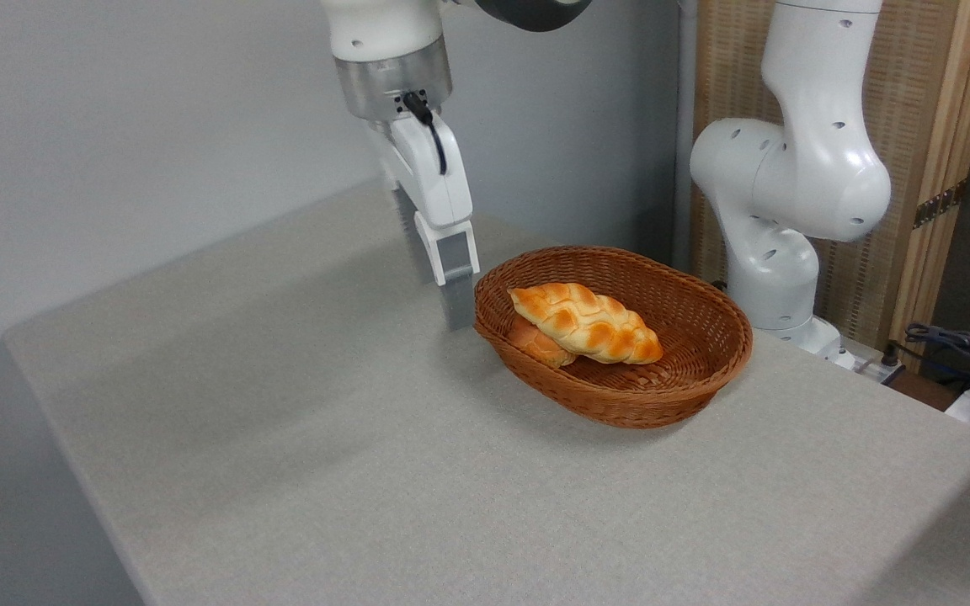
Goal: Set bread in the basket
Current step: 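Open the gripper and raise it away from the basket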
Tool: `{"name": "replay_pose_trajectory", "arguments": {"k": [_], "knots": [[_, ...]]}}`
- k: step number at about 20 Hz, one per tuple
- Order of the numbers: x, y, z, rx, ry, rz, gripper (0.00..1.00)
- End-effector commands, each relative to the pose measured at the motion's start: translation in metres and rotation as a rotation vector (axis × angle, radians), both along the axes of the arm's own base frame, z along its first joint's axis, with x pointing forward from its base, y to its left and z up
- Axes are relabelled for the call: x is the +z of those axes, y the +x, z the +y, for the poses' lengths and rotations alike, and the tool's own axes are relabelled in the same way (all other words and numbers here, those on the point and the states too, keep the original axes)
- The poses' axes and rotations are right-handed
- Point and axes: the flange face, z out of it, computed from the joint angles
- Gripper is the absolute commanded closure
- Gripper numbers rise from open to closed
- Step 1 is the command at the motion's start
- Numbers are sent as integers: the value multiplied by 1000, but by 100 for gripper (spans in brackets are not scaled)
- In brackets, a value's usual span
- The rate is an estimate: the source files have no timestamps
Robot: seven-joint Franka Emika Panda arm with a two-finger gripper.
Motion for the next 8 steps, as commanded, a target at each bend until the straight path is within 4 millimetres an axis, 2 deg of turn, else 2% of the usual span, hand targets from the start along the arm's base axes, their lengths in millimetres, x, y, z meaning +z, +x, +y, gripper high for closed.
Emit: {"name": "replay_pose_trajectory", "arguments": {"k": [1, 4, 8], "knots": [[2, 24, 8, 261, 36, -55, 0], [3, 29, 17, 305, 17, -53, 0], [0, 34, 16, 302, 14, -65, 0]]}}
